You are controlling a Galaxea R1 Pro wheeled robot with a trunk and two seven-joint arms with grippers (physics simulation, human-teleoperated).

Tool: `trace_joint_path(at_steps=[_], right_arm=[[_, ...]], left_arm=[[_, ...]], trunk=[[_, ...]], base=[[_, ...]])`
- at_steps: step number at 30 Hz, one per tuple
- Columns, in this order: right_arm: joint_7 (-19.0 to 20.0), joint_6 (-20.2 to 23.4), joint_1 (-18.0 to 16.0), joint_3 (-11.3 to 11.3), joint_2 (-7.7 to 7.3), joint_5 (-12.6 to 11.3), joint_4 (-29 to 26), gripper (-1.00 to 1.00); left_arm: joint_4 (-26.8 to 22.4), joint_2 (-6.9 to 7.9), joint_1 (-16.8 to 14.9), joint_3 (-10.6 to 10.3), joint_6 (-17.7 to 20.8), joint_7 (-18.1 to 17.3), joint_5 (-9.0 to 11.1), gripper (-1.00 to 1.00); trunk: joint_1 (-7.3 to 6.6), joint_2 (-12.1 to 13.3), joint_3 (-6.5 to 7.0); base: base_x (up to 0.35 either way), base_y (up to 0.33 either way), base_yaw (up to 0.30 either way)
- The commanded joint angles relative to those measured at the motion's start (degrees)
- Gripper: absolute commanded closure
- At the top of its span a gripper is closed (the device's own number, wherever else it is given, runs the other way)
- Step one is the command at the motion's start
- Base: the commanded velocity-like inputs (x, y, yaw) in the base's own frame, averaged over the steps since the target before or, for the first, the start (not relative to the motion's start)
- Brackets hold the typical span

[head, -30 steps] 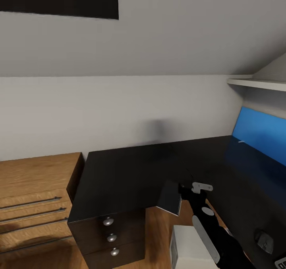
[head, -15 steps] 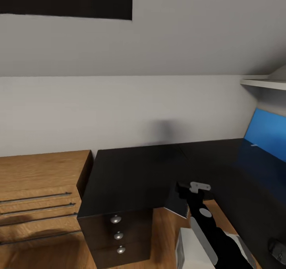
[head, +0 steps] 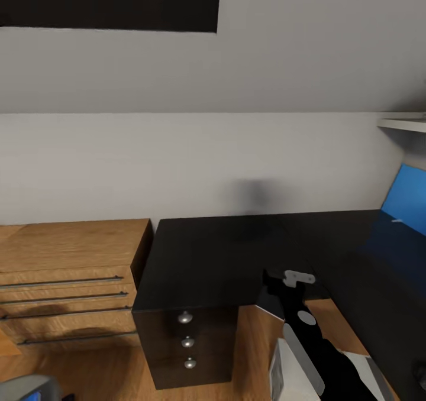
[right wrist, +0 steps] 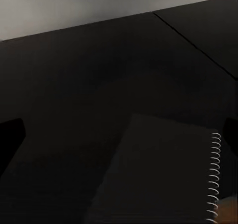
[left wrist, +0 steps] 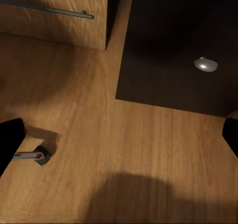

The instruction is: In the bedroom, organize the workspace by keeping the computer under the desk, ensuring the monitor is on the desk, placing the keyboard on the desk next to the monitor, placing the mouse on the desk next to the keyboard, moving the folder from the swivel chair onto the desk next to the mouse, stacking the notebook on top of the folder with the pen on top of the notebook, and positioning the swivel chair next to the desk.

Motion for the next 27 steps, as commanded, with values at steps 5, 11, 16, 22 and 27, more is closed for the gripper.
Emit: trace_joint_path(at_steps=[5, 11, 16, 22, 27], right_arm=[[-0.46, 0.23, -0.05, 0.21, -0.08, -0.29, -0.1, -1.0], [-0.41, 0.31, -0.05, 0.29, -0.05, -0.28, -0.06, -1.0], [-0.41, 0.32, -0.05, 0.33, -0.01, -0.28, 0.02, -1.0], [-0.37, 0.19, -0.05, 1.36, 0.02, -0.18, 1.16, -1.0], [-0.41, 0.13, -0.05, 5.06, 0.01, -0.08, 1.69, -1.0]], left_arm=[[-0.01, -0.02, -0.02, 0.51, -0.14, -0.21, -0.53, -1.0], [-0.01, -0.02, -0.02, 0.45, -0.18, -0.22, -0.54, -1.0], [-0.01, -0.02, -0.02, 0.44, -0.17, -0.22, -0.53, -1.0], [-0.01, -0.02, -0.01, 0.46, -0.22, -0.22, -0.53, -1.0], [-0.01, -0.02, -0.03, 0.49, -0.23, -0.22, -0.53, -1.0]], trunk=[[-0.03, -0.04, -0.06], [-0.03, -0.04, -0.06], [-0.03, -0.04, -0.06], [-0.03, -0.04, -0.06], [-0.03, -0.04, -0.06]], base=[[-0.306, 0.0, 0.004], [-0.319, 0.0, 0.0], [-0.321, 0.0, 0.0], [-0.321, 0.0, 0.04], [-0.321, 0.0, 0.187]])
